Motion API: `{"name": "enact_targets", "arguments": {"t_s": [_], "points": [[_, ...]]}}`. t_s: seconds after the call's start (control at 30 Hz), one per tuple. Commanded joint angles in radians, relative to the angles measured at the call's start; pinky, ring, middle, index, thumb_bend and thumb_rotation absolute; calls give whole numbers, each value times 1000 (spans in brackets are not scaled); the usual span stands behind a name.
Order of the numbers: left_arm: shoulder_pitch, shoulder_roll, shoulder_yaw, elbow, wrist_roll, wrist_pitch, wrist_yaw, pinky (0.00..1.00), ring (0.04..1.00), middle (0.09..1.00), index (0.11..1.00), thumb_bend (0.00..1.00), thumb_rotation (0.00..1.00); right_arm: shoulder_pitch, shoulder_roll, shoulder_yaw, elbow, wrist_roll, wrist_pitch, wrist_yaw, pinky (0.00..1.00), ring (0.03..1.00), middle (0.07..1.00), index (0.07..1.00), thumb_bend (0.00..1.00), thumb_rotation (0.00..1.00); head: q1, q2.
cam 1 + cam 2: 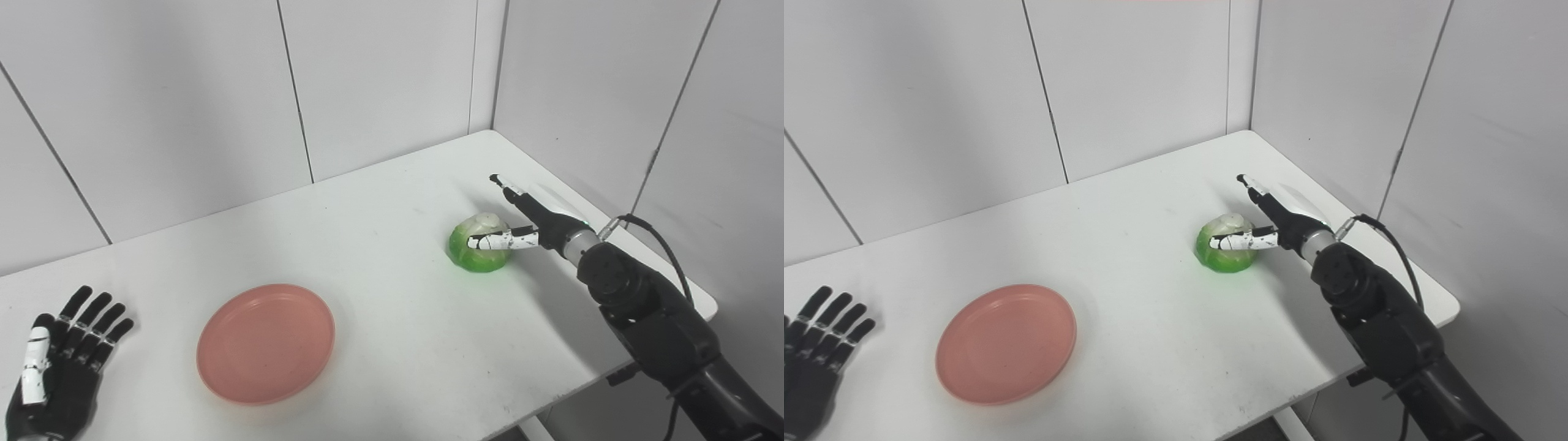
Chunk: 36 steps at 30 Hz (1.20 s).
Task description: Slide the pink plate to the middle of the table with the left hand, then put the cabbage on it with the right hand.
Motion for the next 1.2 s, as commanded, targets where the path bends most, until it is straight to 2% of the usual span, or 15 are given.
{"name": "enact_targets", "arguments": {"t_s": [0.0,0.03,0.07,0.17,0.3,0.33,0.4,0.57,0.77,0.93,1.03,1.17], "points": [[85,-10,-9,41,25,77,29,745,796,809,798,499,715,-49,-21,-8,0,17,-54,-10,778,960,1000,1000,1000,560,3,4],[87,-10,-11,36,26,78,28,747,800,814,807,494,721,-54,-20,-3,11,19,-62,-12,681,893,1000,1000,1000,561,4,5],[89,-10,-13,32,27,79,28,745,799,815,809,494,721,-59,-21,2,22,23,-73,-13,628,849,1000,1000,1000,563,5,6],[94,-10,-17,21,27,80,26,741,796,815,808,489,717,-70,-23,14,35,28,-84,-11,793,978,1000,1000,1000,549,10,10],[98,-10,-19,13,21,84,22,740,794,813,814,483,725,-86,-29,36,52,16,-74,-7,847,993,1000,1000,1000,550,13,14],[99,-10,-19,11,21,85,23,738,794,813,814,479,727,-90,-31,40,59,17,-75,-5,903,998,1000,1000,1000,550,13,14],[102,-11,-20,-3,20,91,27,735,791,810,807,481,724,-100,-33,49,71,24,-69,6,938,1000,1000,1000,1000,554,15,18],[110,-15,-19,-32,17,110,37,740,796,815,811,483,717,-117,-33,63,96,38,-55,39,939,1000,1000,1000,1000,539,17,21],[116,-16,-19,-54,16,121,37,738,795,815,813,484,726,-127,-44,87,131,53,-88,76,954,1000,1000,1000,1000,513,19,28],[122,-19,-21,-82,19,132,46,737,797,815,811,480,735,-132,-62,111,135,51,-49,109,946,1000,1000,1000,1000,485,20,32],[124,-19,-21,-89,17,139,45,752,805,820,816,476,746,-129,-80,124,122,40,-10,132,948,1000,1000,1000,1000,496,21,35],[126,-21,-19,-99,18,145,53,745,799,814,810,466,749,-119,-103,135,97,21,19,147,902,1000,1000,1000,1000,527,21,35]]}}
